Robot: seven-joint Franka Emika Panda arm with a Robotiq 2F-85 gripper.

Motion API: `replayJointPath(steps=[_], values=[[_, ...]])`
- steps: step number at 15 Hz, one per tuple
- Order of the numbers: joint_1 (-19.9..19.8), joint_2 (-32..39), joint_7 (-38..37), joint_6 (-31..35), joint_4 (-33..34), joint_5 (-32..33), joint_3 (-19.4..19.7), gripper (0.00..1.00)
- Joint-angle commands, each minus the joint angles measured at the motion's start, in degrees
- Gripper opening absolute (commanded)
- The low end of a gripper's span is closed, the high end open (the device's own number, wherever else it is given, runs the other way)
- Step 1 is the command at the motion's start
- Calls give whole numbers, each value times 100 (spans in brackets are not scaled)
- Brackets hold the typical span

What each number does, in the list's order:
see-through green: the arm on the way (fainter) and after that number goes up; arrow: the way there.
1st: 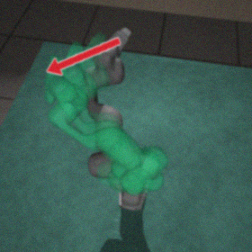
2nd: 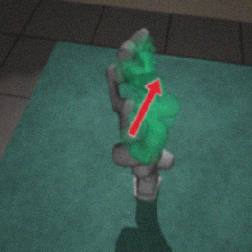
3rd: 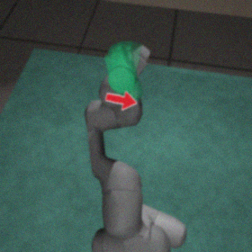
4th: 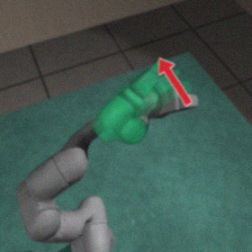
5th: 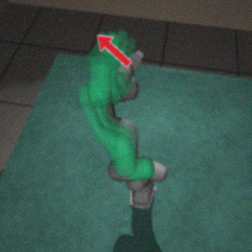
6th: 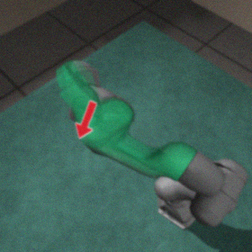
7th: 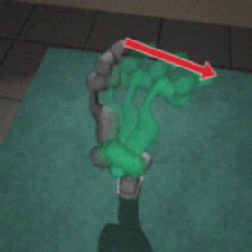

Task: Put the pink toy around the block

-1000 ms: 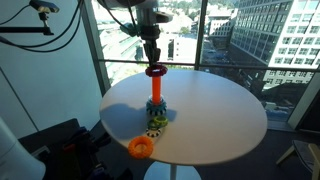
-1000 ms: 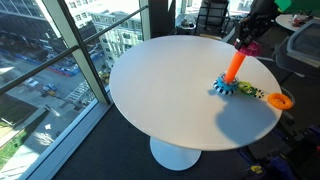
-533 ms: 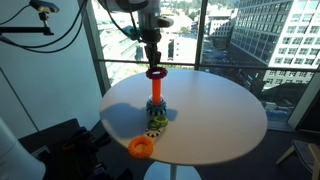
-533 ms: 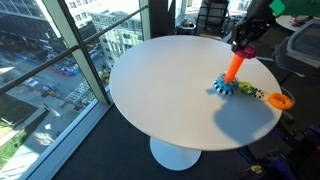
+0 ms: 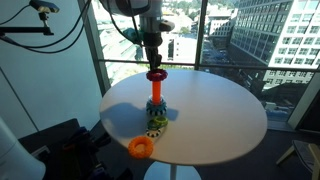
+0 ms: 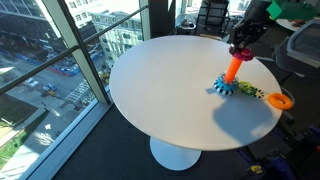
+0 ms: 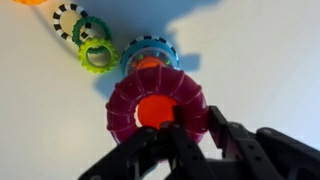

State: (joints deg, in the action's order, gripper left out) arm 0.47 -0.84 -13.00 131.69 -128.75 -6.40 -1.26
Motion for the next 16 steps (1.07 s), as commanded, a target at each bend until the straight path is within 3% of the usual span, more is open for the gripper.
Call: replayJointPath(steps=[1,3,4,5,10,12,16], values=[[-17,103,168,-43,134,-161,51,10],[-18,103,157,-53,137,-159,59,11],[-17,100,149,-62,136,-151,62,40],[-17,99,132,-65,134,-135,63,57],[-7,71,93,-90,124,-92,54,95],[-1,63,90,-90,120,-91,49,100],[17,-20,171,-69,68,-181,35,100]])
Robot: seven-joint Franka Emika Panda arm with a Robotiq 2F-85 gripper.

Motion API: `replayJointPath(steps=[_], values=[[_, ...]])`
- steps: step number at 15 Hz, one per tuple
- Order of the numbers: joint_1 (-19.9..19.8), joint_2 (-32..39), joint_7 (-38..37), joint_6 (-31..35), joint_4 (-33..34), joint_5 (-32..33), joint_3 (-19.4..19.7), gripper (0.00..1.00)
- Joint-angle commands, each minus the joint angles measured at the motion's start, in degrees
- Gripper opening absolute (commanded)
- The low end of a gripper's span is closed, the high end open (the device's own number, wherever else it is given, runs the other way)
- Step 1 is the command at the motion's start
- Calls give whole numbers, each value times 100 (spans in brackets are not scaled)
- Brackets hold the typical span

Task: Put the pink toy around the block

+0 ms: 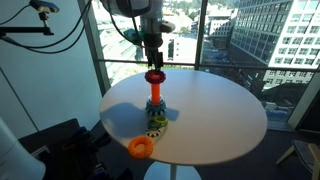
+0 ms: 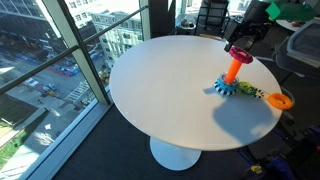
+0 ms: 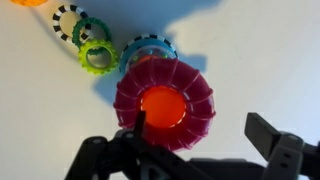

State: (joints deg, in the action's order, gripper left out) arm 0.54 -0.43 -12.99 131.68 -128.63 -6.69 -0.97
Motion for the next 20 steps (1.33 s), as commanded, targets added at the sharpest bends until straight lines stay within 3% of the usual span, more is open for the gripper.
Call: replayJointPath(steps=[1,20], values=[[16,-85,215,-69,41,-195,3,100],[115,-115,1570,313,-286,-1446,-31,100]])
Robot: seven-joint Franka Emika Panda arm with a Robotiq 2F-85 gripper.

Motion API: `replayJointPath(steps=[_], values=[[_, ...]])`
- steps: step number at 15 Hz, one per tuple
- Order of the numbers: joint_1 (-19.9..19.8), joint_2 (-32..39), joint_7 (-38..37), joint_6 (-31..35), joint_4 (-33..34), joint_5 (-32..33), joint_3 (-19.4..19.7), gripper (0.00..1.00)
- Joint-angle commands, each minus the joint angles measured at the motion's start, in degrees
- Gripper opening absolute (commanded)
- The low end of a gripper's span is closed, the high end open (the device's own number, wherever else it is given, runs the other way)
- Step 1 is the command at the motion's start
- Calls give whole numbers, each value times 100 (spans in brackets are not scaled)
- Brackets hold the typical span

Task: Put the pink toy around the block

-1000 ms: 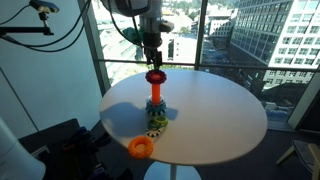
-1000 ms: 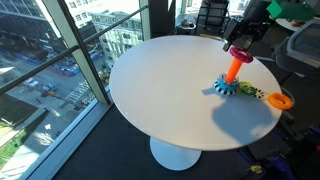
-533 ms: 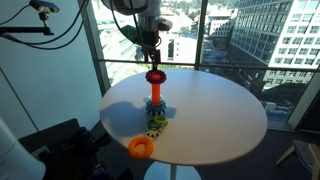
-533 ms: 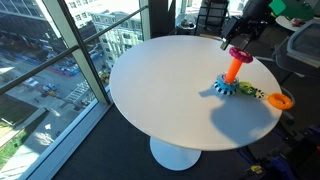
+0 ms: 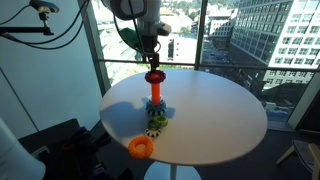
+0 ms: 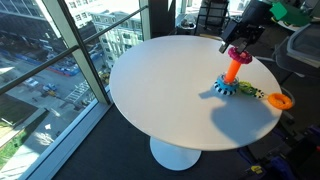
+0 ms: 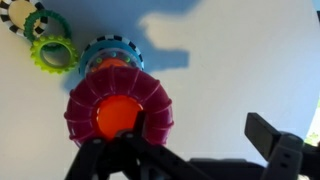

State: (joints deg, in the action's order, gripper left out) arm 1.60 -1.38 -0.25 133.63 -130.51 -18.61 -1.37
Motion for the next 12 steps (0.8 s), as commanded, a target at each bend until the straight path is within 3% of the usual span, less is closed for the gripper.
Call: replayJointPath(steps=[1,12], values=[[8,-12,364,129,-117,-309,9,100],[15,-368,256,295,-304,-264,-5,100]])
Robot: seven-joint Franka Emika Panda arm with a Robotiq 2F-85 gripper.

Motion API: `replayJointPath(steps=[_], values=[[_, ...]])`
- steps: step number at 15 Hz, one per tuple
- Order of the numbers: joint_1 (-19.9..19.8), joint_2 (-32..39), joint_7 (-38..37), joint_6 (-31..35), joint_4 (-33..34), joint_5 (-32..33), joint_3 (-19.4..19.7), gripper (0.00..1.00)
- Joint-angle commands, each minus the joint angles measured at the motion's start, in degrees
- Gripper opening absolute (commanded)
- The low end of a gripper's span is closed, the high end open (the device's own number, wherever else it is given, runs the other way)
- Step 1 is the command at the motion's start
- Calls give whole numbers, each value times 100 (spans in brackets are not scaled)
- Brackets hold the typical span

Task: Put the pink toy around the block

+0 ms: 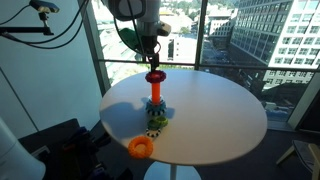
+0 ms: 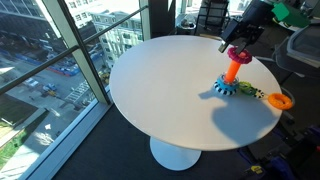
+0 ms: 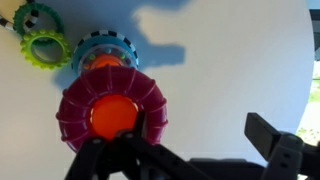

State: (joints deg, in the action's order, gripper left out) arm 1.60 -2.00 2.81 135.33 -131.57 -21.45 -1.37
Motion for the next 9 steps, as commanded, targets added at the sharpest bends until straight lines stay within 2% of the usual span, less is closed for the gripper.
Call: replayJointPath(steps=[1,9], values=[[18,-353,-76,170,-227,44,-6,100],[3,-530,-525,771,-432,576,-41,100]])
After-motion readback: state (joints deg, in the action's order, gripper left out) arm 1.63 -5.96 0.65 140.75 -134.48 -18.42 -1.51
